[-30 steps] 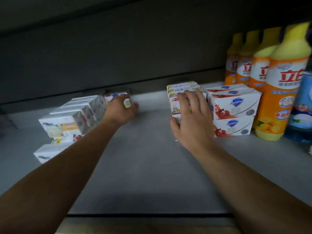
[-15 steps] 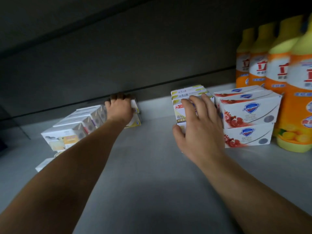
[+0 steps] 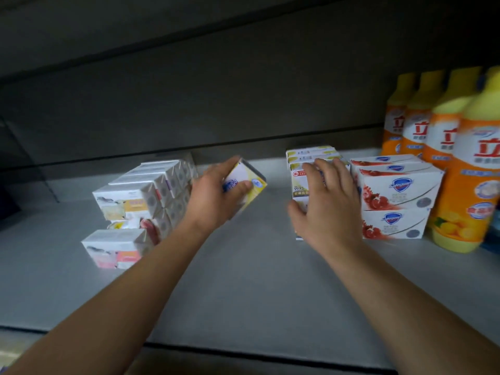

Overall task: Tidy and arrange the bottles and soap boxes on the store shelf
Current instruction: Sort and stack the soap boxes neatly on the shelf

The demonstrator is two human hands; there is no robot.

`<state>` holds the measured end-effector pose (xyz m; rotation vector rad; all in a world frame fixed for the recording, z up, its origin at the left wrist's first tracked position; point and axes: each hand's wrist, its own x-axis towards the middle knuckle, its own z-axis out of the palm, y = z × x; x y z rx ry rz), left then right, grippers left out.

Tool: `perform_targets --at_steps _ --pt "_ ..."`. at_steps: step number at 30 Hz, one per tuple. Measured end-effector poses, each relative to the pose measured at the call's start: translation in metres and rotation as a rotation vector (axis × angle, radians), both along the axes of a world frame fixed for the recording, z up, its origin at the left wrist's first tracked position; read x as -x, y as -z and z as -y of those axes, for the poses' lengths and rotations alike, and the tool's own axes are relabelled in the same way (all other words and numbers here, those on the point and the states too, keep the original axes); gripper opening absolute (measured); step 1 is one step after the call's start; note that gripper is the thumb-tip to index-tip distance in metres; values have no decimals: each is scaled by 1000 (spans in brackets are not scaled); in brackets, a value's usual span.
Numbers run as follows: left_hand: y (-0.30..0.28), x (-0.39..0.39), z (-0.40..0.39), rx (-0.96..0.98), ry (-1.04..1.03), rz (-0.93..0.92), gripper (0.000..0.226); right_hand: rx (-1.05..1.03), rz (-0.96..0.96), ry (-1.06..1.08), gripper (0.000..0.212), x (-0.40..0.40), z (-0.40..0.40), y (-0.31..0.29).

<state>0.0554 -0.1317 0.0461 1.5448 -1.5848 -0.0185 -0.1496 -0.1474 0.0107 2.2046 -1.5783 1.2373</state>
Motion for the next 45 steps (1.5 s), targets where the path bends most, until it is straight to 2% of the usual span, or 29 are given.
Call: perform_targets --at_steps 4,7,10,13,17,19,22,24,26,28,29,32,37,39,42,43,45 --pt "19 5 -28 -79 184 -304 36 62 20 -52 61 -2 -7 -7" --pt "21 6 -37 -83 321 -462 21 75 144 -294 60 -5 -16 -12" --pt "20 1 -41 -83 421 -492 13 -76 105 -562 71 -6 -22 -13" --pt "21 -4 -44 -137 507 -489 20 -209 -2 -695 86 -8 -28 -11" --pt "20 -2 -44 -135 582 -635 37 -240 33 -660 84 -6 -30 -13" --pt "17 -1 -43 -103 606 -763 35 -235 105 -596 82 0 -32 -15" --pt "14 -2 -45 -106 833 -927 43 -276 315 -583 72 3 -38 -18" --pt "14 -2 -48 -140 948 -944 52 -298 422 -544 54 1 -40 -19" --pt "15 1 -48 -150 893 -902 43 -303 477 -457 36 1 -41 -21" --pt "15 5 -48 -143 722 -790 25 -333 495 -381 49 2 -42 -22" --pt "16 7 -48 -146 660 -740 24 -366 498 -356 56 2 -42 -21" --pt "18 9 -48 -184 581 -692 35 -410 513 -333 59 2 -42 -21" --pt "21 9 -47 -239 552 -691 39 -338 463 -310 59 3 -40 -25" --pt "21 10 -47 -284 549 -718 39 -280 439 -327 54 6 -42 -26" --pt "18 8 -47 -322 589 -880 56 -258 365 -410 22 8 -44 -26" --pt "17 7 -46 -317 599 -931 57 -262 333 -448 19 9 -44 -26" --pt "15 5 -46 -251 621 -998 40 -260 270 -520 39 10 -42 -24"
